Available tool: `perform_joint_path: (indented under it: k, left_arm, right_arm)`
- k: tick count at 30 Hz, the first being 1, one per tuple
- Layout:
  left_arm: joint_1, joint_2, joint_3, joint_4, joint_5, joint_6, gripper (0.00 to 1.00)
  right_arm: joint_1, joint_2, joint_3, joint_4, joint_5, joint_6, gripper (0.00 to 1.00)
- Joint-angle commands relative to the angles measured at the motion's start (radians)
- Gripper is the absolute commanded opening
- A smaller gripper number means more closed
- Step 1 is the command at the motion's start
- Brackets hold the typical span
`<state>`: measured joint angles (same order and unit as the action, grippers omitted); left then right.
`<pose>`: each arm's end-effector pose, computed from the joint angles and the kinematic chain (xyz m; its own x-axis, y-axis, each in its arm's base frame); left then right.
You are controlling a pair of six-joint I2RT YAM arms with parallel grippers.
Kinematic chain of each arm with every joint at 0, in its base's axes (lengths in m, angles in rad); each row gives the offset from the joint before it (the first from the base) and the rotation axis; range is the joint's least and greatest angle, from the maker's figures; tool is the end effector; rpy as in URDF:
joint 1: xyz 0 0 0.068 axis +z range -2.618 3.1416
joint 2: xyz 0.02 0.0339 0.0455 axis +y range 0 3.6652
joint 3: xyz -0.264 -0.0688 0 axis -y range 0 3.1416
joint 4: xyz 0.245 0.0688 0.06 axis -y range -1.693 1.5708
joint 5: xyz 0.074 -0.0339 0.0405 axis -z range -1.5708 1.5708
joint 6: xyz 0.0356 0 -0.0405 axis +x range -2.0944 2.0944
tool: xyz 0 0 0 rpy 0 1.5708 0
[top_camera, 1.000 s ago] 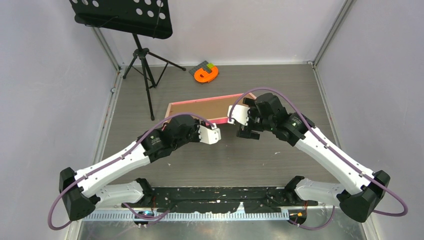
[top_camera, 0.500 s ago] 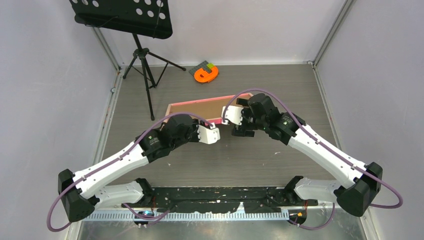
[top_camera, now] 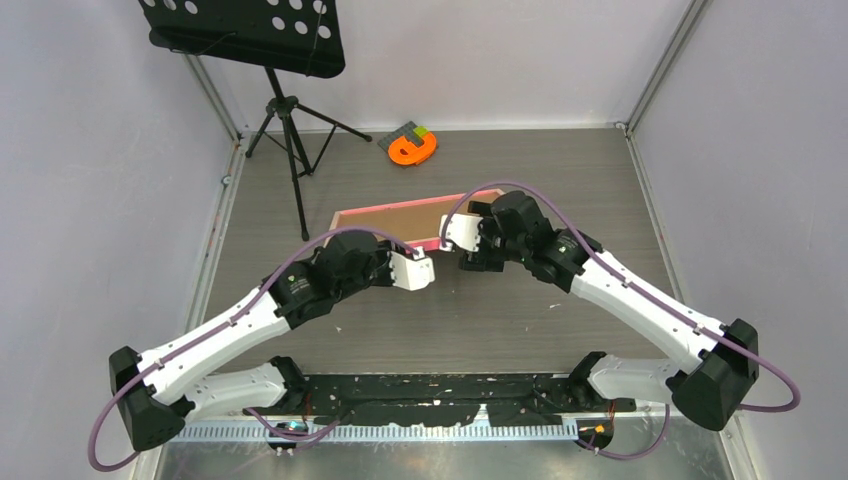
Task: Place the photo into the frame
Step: Turn over the photo frame at the center of the board.
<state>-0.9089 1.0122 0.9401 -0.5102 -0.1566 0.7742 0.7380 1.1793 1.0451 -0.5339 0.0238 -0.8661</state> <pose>0.1396 -0.1701 0.3195 0.2471 0.8065 -0.5372 0.7362 0.2042 0.6452 0.1901 0.1717 0.3163 0.2050 -0.8430 -0.4973 -0.7759 0.1697 -0.6076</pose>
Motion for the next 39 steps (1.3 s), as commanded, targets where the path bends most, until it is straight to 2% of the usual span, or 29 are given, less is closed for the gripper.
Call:
perform_joint_path:
  k: [1,12,21,26,27,35,37,39]
  left_arm:
    - [0.010,-0.044,0.005,0.071,0.030,-0.039,0.00]
    - [0.019,-0.046,0.005,0.064,0.038,-0.039,0.00]
    - [0.026,-0.043,0.006,0.072,0.040,-0.036,0.00]
    - [0.033,-0.038,0.017,0.075,0.025,-0.028,0.00]
    - [0.036,-0.037,0.020,0.075,0.023,-0.027,0.00]
    - [0.065,-0.027,0.045,0.065,0.042,-0.032,0.00]
    - [0.065,-0.023,0.050,0.058,0.052,-0.039,0.00]
    - [0.065,-0.018,0.056,0.053,0.057,-0.045,0.00]
  right_arm:
    - [0.008,0.026,0.005,0.076,-0.010,-0.007,0.79]
    - [0.015,0.093,0.028,0.105,-0.010,0.007,0.60]
    - [0.016,0.086,0.038,0.078,-0.011,0.011,0.32]
    - [0.020,0.069,0.059,0.045,-0.010,0.015,0.09]
    - [0.021,0.063,0.064,0.038,-0.010,0.016,0.07]
    - [0.025,0.040,0.094,0.000,-0.044,0.025,0.06]
    - [0.027,0.044,0.095,-0.004,-0.044,0.028,0.19]
    - [0.027,0.048,0.093,-0.002,-0.041,0.030,0.39]
